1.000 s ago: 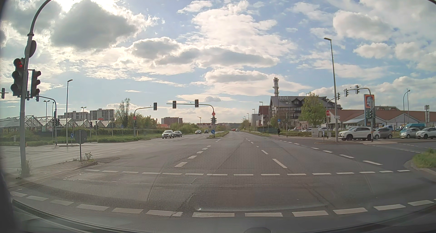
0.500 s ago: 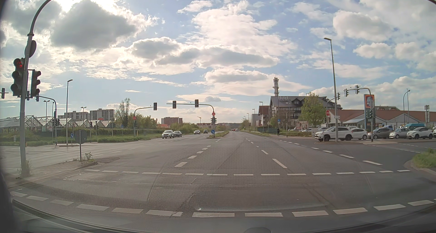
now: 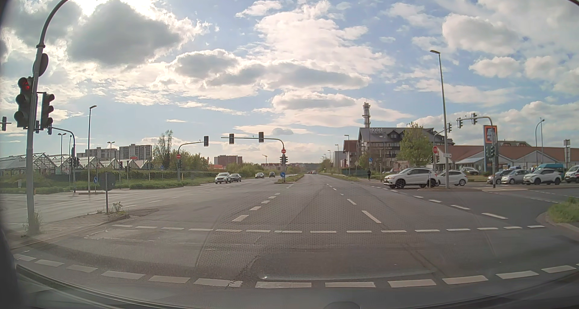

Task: Follow the waypoints while adhering to traffic rules and regulations

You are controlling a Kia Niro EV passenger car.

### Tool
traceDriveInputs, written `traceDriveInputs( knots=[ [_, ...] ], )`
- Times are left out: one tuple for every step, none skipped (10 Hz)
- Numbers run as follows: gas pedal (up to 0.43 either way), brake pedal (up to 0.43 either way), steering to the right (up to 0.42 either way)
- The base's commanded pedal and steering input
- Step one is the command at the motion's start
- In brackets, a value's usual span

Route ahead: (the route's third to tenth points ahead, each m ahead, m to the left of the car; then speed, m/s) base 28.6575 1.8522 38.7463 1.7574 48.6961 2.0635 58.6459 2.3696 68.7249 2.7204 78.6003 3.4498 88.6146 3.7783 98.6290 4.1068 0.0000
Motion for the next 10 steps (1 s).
traceDriveInputs(
  knots=[
    [0.000,0.274,-0.004],
    [0.000,0.274,-0.004],
    [0.000,0.274,-0.004],
    [0.000,0.274,-0.004],
    [0.000,0.274,-0.004],
    [0.000,0.274,-0.004],
    [0.000,0.274,-0.003],
    [0.000,0.274,-0.004],
    [0.000,0.274,-0.004],
    [0.000,0.274,-0.004]
  ],
)
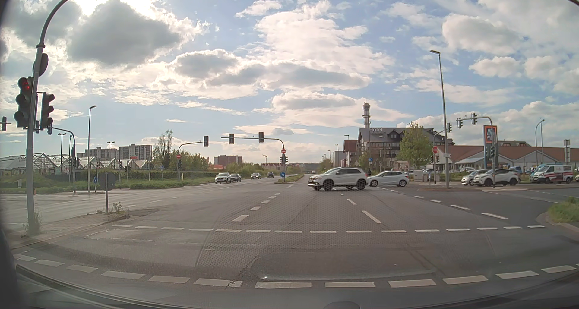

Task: Follow the waypoints while adhering to traffic rules and regulations

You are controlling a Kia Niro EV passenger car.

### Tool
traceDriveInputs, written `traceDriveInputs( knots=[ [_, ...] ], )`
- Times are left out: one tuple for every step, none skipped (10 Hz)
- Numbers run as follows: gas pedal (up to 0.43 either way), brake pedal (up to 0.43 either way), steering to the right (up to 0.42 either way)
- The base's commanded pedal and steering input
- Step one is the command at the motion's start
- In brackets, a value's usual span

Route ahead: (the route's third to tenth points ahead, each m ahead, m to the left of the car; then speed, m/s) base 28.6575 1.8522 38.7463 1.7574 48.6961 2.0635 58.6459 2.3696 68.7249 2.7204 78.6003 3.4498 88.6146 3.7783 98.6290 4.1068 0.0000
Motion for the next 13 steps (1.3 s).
traceDriveInputs(
  knots=[
    [0.000,0.274,-0.004],
    [0.000,0.274,-0.004],
    [0.000,0.274,-0.004],
    [0.000,0.274,-0.004],
    [0.000,0.274,-0.004],
    [0.000,0.274,-0.004],
    [0.000,0.274,-0.003],
    [0.000,0.268,-0.004],
    [0.000,0.274,-0.004],
    [0.000,0.268,-0.004],
    [0.000,0.274,-0.004],
    [0.000,0.268,-0.004],
    [0.000,0.274,-0.004]
  ],
)
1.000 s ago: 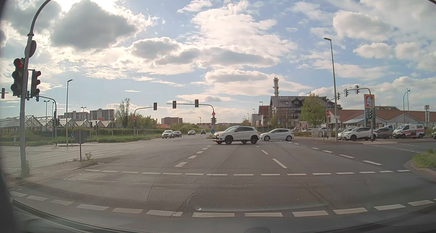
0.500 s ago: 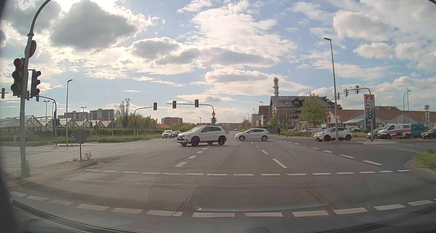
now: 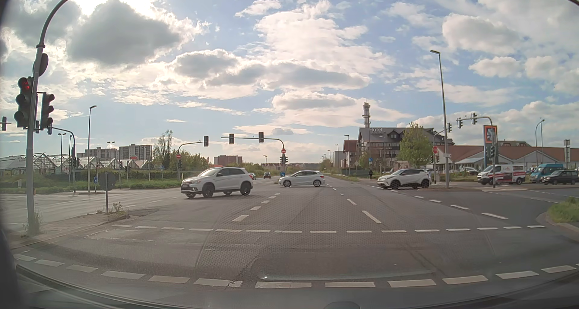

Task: Follow the waypoints while adhering to traffic rules and regulations

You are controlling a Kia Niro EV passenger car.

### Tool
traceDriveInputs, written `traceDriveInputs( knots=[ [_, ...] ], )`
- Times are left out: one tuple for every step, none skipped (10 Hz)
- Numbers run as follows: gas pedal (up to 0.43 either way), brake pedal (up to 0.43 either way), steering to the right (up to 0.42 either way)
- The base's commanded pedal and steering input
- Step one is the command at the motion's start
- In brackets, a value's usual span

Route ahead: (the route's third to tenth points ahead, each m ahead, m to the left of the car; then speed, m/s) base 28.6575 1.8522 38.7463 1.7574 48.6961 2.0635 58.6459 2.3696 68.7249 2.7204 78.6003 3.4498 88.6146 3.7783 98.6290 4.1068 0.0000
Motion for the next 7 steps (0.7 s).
traceDriveInputs(
  knots=[
    [0.000,0.268,-0.003],
    [0.000,0.268,-0.004],
    [0.000,0.274,-0.004],
    [0.000,0.268,-0.004],
    [0.000,0.274,-0.004],
    [0.000,0.268,-0.004],
    [0.000,0.268,-0.004]
  ],
)
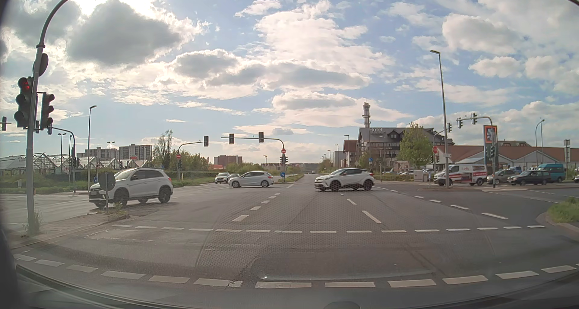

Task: Follow the waypoints while adhering to traffic rules and regulations

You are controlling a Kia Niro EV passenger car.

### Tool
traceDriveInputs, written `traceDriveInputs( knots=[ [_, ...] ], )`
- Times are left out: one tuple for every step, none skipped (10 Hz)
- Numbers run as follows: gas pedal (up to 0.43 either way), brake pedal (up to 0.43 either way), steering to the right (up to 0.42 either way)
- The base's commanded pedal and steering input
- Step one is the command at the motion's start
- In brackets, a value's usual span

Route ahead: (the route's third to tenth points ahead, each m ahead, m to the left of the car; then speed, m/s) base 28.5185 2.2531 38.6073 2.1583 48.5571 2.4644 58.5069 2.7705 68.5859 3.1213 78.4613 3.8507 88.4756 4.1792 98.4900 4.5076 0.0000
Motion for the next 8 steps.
traceDriveInputs(
  knots=[
    [0.000,0.268,-0.004],
    [0.000,0.268,-0.004],
    [0.000,0.268,-0.003],
    [0.000,0.268,-0.004],
    [0.000,0.274,-0.003],
    [0.000,0.268,-0.004],
    [0.000,0.268,-0.003],
    [0.000,0.268,-0.004]
  ],
)
